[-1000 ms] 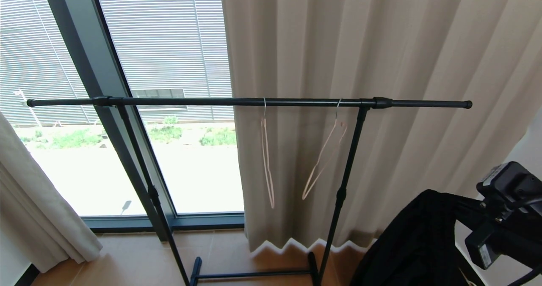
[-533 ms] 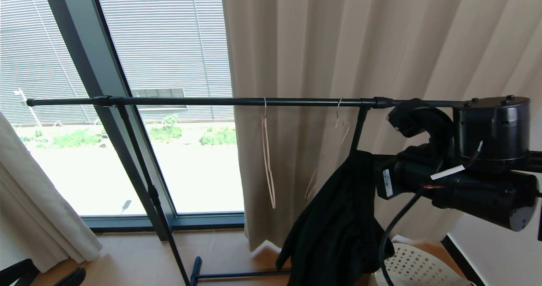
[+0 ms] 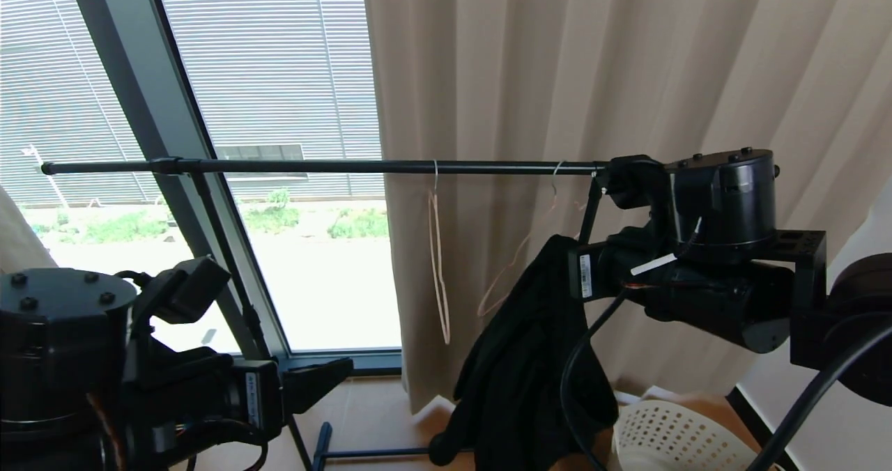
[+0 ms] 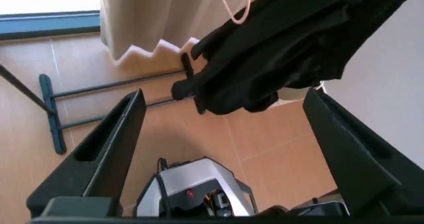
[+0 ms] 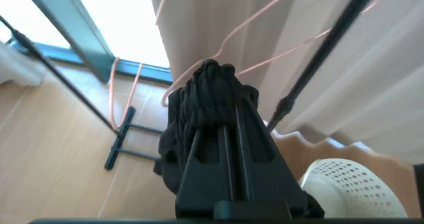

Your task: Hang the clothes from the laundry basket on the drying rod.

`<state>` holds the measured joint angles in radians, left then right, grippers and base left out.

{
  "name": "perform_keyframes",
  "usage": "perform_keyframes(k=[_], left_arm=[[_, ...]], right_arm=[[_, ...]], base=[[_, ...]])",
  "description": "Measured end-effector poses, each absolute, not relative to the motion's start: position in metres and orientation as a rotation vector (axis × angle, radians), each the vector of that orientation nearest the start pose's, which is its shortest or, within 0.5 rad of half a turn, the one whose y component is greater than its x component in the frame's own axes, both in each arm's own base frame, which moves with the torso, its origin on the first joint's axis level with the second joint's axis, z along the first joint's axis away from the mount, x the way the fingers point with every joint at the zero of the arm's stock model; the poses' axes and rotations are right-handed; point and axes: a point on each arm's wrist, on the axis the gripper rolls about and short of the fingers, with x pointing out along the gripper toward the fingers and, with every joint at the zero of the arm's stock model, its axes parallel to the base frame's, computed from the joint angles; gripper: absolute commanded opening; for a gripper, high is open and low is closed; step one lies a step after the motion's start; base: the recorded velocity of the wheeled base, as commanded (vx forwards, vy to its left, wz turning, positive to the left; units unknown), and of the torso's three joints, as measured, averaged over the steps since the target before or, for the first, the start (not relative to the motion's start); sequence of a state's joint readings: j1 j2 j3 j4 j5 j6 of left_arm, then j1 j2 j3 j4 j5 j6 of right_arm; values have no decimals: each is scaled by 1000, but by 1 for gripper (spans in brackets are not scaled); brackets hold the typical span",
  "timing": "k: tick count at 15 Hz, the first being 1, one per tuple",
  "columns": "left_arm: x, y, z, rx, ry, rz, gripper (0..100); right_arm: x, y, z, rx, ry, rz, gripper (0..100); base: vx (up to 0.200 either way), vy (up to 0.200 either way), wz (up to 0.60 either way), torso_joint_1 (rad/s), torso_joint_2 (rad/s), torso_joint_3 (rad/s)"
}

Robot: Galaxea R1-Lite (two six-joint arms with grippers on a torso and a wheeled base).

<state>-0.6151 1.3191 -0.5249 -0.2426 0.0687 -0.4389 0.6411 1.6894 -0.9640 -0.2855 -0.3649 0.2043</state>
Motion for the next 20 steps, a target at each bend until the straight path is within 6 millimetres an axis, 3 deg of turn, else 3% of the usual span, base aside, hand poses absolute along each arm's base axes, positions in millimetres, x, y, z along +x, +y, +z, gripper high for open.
perform_keyframes(k=[3, 7, 14, 20], left_arm=[[170, -146, 156, -203, 689, -433, 100], [176, -197, 150, -210, 681, -530, 100], [198, -259, 135, -186, 645, -529, 100], [219, -304, 123, -181, 623, -533, 100]], right_arm=[[251, 194, 195, -32, 355, 46, 0], [251, 209, 201, 39, 313, -16, 0], [250, 223, 218, 179, 248, -41, 0], [232, 237, 222, 193, 236, 1, 0]], base=[[0, 0, 0, 0, 0, 0], [0, 0, 0, 0, 0, 0], [0, 0, 0, 0, 0, 0], [0, 0, 0, 0, 0, 0]])
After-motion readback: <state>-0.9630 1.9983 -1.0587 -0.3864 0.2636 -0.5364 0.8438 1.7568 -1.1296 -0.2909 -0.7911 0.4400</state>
